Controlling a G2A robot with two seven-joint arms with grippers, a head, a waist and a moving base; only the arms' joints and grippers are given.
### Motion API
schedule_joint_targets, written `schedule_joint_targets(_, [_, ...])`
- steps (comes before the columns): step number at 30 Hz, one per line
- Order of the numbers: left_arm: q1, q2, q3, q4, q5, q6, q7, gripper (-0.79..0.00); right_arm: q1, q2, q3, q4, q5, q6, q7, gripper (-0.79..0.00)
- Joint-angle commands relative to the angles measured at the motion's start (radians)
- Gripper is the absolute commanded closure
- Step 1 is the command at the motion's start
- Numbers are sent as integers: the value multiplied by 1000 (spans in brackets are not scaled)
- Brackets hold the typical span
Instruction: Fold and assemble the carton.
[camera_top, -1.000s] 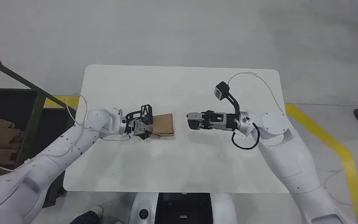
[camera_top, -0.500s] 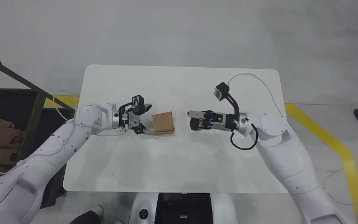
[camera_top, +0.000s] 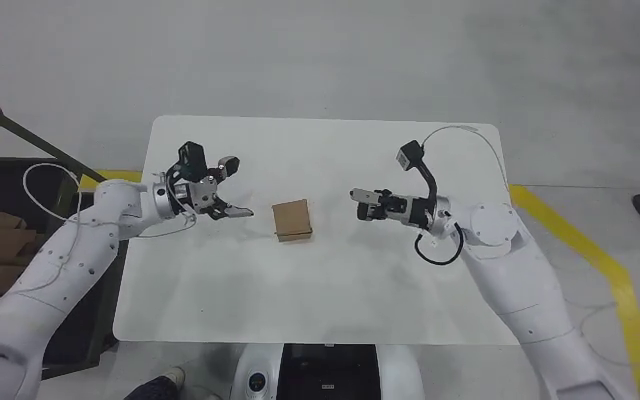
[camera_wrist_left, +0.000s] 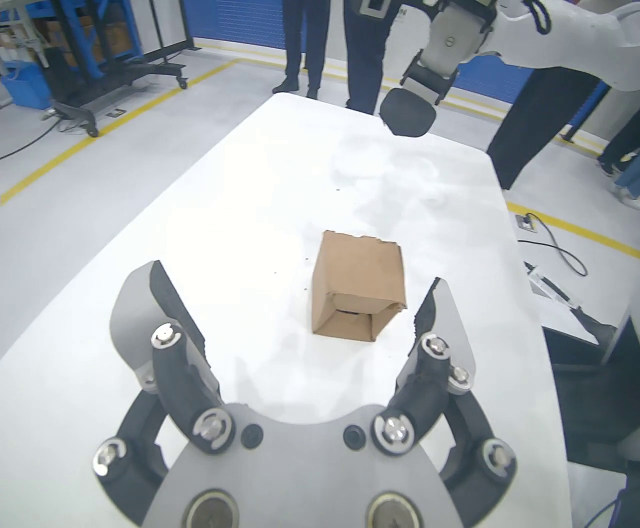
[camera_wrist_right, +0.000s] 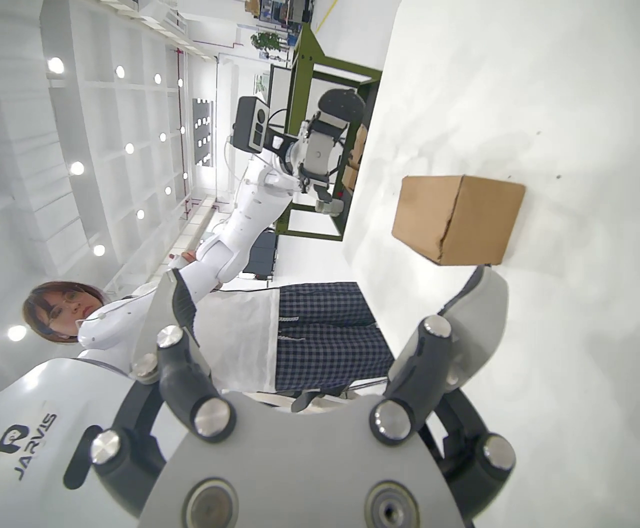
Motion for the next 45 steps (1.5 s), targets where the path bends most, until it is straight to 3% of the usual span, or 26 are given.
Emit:
schedule_joint_targets(1, [10,3,-24,-12,-33,46,-39,-785,-11,2,8,-4,-65,-49,-46,-785])
schedule_joint_targets(5, [24,4,-67,-2,-160,95,-105,-785,-43,10,39,-9,-243,-89,-192,-785])
schedule_joint_targets(11, [26,4,-127,9,-298,151,-190,-785,-92,20,71,-37,-527,-56,-373,-785])
schedule_joint_targets(21, [83,21,-245,7,-359,200,-263,-785,-143,40,141,-142,-826,74,-468,-785])
schedule_joint_targets(32, [134,28,-334,-38,-389,217,-324,-785,-203,49,231,-232,-928,128,-572,-785])
schedule_joint_targets(45, [134,28,-334,-38,-389,217,-324,-784,-211,48,235,-240,-934,132,-593,-785])
